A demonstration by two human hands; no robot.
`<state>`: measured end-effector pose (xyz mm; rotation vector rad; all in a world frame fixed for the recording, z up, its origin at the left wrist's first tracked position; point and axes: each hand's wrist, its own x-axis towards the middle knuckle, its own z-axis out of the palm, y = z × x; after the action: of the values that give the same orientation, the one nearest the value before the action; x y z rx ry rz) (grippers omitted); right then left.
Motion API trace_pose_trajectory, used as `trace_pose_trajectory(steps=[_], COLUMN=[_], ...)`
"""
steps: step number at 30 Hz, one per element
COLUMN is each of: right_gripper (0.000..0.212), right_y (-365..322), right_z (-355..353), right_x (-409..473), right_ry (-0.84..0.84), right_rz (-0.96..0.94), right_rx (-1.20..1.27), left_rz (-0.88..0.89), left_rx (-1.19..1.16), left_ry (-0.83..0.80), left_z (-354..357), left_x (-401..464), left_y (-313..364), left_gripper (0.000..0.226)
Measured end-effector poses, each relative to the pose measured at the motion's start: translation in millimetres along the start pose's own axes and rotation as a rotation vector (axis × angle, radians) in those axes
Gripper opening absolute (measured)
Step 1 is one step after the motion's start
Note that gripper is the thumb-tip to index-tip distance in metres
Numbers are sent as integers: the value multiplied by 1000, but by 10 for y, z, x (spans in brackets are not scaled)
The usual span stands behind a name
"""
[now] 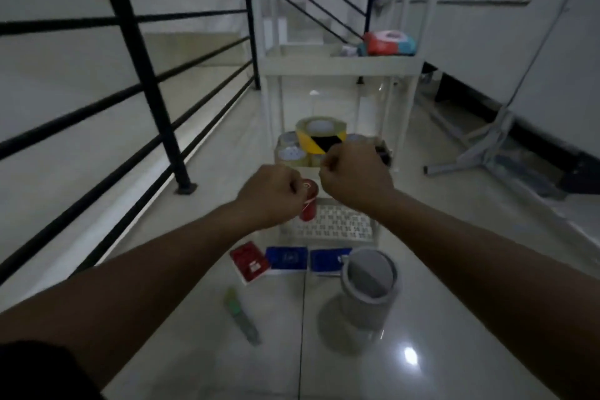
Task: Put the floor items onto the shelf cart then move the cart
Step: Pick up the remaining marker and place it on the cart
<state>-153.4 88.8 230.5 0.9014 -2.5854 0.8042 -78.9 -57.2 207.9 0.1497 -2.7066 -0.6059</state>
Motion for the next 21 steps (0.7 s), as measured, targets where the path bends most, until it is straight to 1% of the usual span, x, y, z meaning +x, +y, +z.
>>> trace_pose_trajectory(steps=[1,4,6,8,10,14,18,19,21], right_gripper=[24,16,12,13,14,16,23,23,26], right_y=[13,78,137,209,288,330,250,205,110], right_z=[163,627,920,1169,1415,1885,2363,2466,2659], right_x=[-141,-492,-687,-866,-1013,-1182,-1264,-1274,-1283], right_ry=[-38,-129,-209,-304,-371,-453,-524,-539,-565], right_rz=[4,31,51,84,96,105,82,70,47], right_rx=[4,37,32,13,6,41,57,59,71], left_rz=[-15,-78,-98,-87,-78,-214,-328,-342,-374], left_rx=[12,19,25,30,31,27,6,5,-3], left_ry=[-32,-122,-159,-154,-142,-158,-213,-212,-204], left_z=[96,371,553,713,876,1108,1225,1241,1263], left_x=[-148,-494,-667,-803,-918,-1124,-1304,-1341,-1411], left_y=[-97,-323,-474,-659,-873,-1294,-1658,-1736,-1889], left_gripper=[26,18,19,27,30,27,17,17,26])
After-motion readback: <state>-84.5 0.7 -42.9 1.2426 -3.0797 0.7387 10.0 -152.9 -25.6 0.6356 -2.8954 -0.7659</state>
